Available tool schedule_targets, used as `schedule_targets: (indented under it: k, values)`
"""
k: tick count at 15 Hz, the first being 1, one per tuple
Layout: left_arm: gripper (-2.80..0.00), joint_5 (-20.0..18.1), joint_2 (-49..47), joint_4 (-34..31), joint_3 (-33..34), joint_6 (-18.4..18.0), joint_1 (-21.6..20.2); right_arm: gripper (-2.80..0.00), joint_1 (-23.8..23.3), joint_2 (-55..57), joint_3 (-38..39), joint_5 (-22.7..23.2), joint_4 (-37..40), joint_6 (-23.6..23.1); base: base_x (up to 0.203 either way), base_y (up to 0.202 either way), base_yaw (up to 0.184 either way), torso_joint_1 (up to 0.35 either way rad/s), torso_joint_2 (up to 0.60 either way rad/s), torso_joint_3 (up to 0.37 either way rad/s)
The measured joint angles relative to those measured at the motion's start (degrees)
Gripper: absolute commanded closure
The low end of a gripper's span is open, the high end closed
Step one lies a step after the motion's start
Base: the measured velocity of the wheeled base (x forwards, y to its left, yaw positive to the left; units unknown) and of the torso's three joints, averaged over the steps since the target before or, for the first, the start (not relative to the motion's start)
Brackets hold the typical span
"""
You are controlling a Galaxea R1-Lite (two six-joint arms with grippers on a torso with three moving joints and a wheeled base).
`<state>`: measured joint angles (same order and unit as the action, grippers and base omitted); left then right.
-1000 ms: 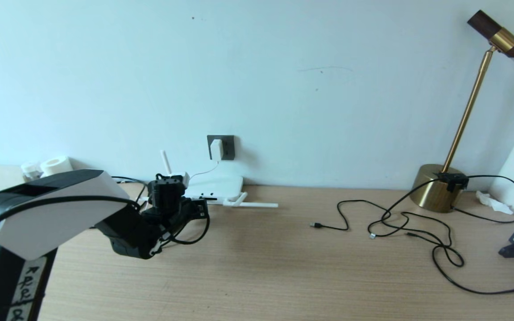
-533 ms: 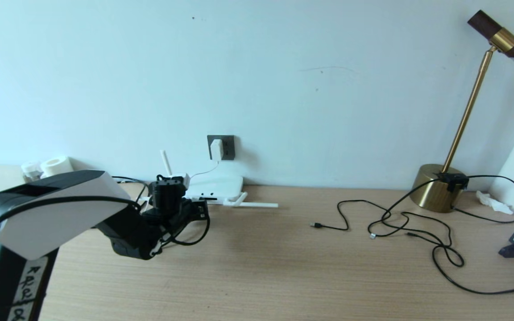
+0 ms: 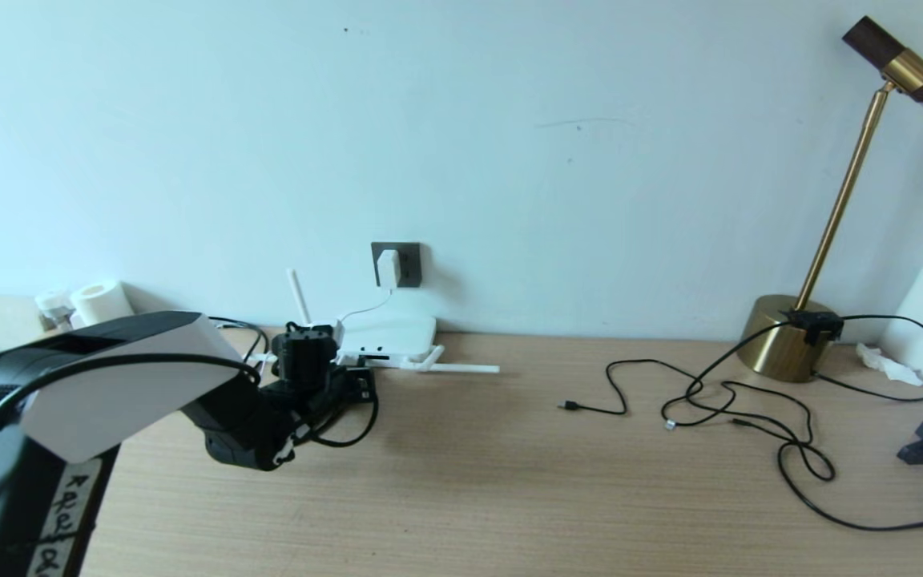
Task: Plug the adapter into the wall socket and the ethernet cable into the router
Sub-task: Plug cable into router interface
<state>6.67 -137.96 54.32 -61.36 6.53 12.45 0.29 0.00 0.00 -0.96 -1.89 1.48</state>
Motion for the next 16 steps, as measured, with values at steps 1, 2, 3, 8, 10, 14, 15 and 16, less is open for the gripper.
schedule_targets:
  k: [1,2,3,8,10,14,15,16]
  values:
    - [0.0,0.0,0.0,0.1,0.1,0.0,0.0,-2.8,0.0,0.0,0.0,0.0,0.0,0.0,0.0,0.0,0.0,0.0,0.0,0.0]
    - [0.0,0.0,0.0,0.0,0.1,0.0,0.0,-2.8,0.0,0.0,0.0,0.0,0.0,0.0,0.0,0.0,0.0,0.028,0.01,-0.002]
    - [0.0,0.1,0.0,0.0,0.1,0.0,0.0,-2.8,0.0,0.0,0.0,0.0,0.0,0.0,0.0,0.0,0.0,0.0,0.0,0.0]
    - [0.0,0.1,0.7,-0.1,0.4,0.0,0.0,-2.8,0.0,0.0,0.0,0.0,0.0,0.0,0.0,0.0,0.0,0.0,0.0,0.0]
    - [0.0,0.1,1.0,-0.1,0.6,0.0,0.0,-2.8,0.0,0.0,0.0,0.0,0.0,0.0,0.0,0.0,0.0,0.0,0.0,0.0]
    - [0.0,0.2,1.8,0.1,1.3,0.0,0.4,-2.8,0.0,0.0,0.0,0.0,0.0,0.0,0.0,0.0,0.0,0.0,0.0,0.0]
    - [0.0,0.3,2.1,0.1,1.4,0.0,0.5,-2.8,0.0,0.0,0.0,0.0,0.0,0.0,0.0,0.0,0.0,0.0,0.0,0.0]
    - [0.0,0.3,2.4,0.2,1.6,0.0,0.6,-2.8,0.0,0.0,0.0,0.0,0.0,0.0,0.0,0.0,0.0,0.0,0.0,0.0]
